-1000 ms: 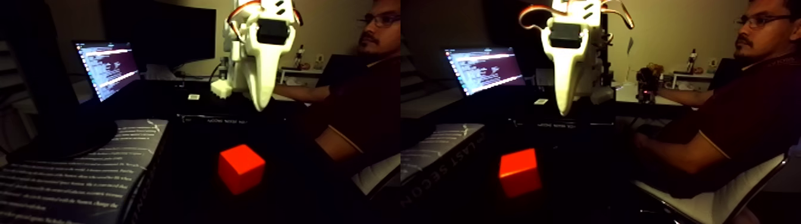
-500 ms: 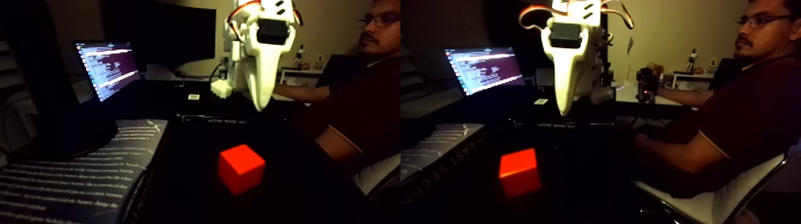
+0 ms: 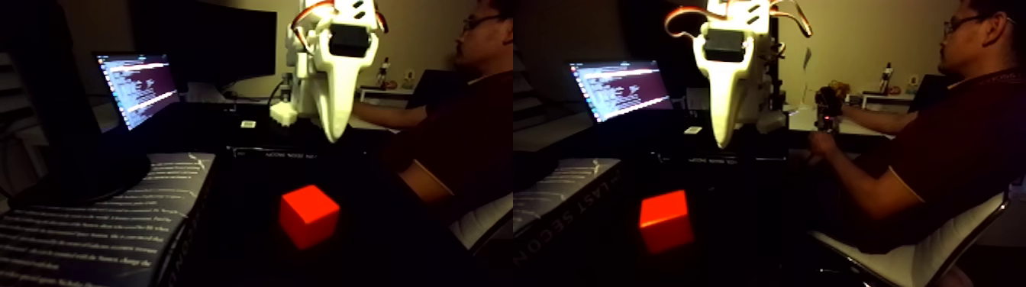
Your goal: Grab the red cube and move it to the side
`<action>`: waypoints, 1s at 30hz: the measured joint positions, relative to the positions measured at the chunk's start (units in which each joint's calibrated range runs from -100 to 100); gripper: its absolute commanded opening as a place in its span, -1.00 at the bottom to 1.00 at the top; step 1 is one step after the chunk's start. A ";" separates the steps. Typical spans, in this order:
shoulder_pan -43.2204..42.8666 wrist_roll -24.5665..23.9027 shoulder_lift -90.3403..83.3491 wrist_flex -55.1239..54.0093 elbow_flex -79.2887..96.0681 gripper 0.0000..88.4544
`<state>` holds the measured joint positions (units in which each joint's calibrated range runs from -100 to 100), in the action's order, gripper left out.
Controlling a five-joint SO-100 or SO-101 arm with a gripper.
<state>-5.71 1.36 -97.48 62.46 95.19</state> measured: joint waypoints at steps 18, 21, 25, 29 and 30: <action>0.00 0.00 0.00 0.00 0.00 -0.97; 0.00 0.00 0.00 0.00 0.09 -0.97; 0.00 0.00 0.00 0.00 0.36 -0.97; 0.00 0.00 0.00 0.00 0.36 -0.97; 0.00 0.00 0.00 0.00 0.36 -0.97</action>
<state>-5.71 1.36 -97.48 62.46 95.55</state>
